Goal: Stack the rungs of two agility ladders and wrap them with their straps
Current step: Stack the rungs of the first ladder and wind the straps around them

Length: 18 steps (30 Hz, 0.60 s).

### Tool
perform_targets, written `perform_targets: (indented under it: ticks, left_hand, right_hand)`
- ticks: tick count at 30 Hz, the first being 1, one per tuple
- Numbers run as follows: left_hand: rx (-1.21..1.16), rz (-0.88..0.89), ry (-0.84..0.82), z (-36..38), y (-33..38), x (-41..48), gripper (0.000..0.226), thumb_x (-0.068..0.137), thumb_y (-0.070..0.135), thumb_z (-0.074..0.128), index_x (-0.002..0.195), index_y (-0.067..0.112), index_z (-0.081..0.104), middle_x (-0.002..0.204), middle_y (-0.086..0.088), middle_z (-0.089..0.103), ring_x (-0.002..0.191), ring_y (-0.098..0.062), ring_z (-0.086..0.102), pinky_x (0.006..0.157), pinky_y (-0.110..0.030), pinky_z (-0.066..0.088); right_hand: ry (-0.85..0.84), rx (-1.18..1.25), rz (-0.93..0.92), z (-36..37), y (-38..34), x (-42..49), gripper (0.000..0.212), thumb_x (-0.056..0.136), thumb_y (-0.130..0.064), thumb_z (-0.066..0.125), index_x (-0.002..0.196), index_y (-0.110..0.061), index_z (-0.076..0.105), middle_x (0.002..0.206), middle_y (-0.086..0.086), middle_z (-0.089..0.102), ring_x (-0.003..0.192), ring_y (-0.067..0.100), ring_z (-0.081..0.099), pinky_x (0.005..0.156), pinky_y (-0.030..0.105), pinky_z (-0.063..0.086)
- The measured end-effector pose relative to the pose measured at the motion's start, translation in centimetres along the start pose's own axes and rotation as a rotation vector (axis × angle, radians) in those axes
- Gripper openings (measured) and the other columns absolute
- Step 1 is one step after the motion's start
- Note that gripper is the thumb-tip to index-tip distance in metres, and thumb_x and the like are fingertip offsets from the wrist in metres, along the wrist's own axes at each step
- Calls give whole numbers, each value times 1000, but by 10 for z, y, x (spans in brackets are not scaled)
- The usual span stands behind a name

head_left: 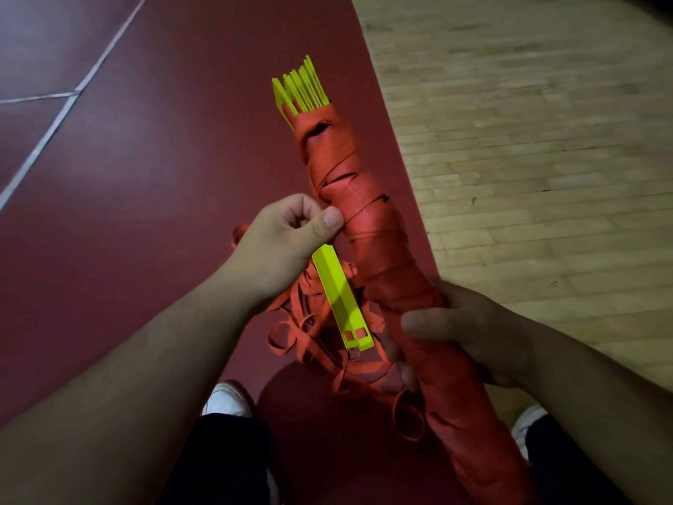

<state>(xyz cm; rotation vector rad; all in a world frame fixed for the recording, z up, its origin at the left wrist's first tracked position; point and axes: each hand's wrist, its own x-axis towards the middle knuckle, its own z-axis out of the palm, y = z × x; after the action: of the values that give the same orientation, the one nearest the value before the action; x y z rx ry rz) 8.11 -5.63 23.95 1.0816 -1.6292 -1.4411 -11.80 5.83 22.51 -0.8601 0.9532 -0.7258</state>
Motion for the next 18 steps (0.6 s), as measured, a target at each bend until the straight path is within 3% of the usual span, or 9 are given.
perform_targets:
  ticks: [3,7,9,11,14,18]
  left_hand:
    - [-19,-4,-23,3,-2,-1,27,82,34,67,74,14,50,68,-9,43,54,-9,34,53,-26,28]
    - [48,42,-14,-2,-3,3,11,89,8,68,83,13,61,69,-1,55,61,-5,50,61,-18,43]
    - [84,76,12,-2,-2,4,14,90,3,66,83,14,62,70,1,57,61,-2,53,63,-16,46]
    - [101,103,75,2,-2,4,17,90,5,68,82,18,62,69,3,58,63,-7,54,64,-23,48]
    - [184,102,198,3,-8,7,15,89,15,72,79,21,63,66,3,57,64,-13,52,64,-32,45]
    - [350,60,235,-1,-13,9,19,87,29,74,75,20,63,63,7,52,56,-7,43,57,-29,38]
  right_hand:
    - [28,1,55,1,2,1,61,60,-29,79,112,-2,61,89,25,66,74,39,63,67,45,57]
    - [84,65,50,-2,1,0,52,53,-28,76,100,-5,70,80,28,62,60,34,64,58,37,55]
    - [65,131,73,-7,-1,-1,68,53,-26,78,113,3,64,81,30,59,60,36,64,59,38,54]
    - [68,146,53,-6,-2,-1,70,52,-27,82,113,1,63,82,31,59,61,37,64,62,42,53]
    - [187,152,-57,-1,6,6,59,58,-24,80,114,-18,65,84,28,64,64,38,65,62,48,56]
    - [111,249,-15,9,10,9,71,62,-23,81,125,-1,54,93,33,62,76,41,64,71,48,53]
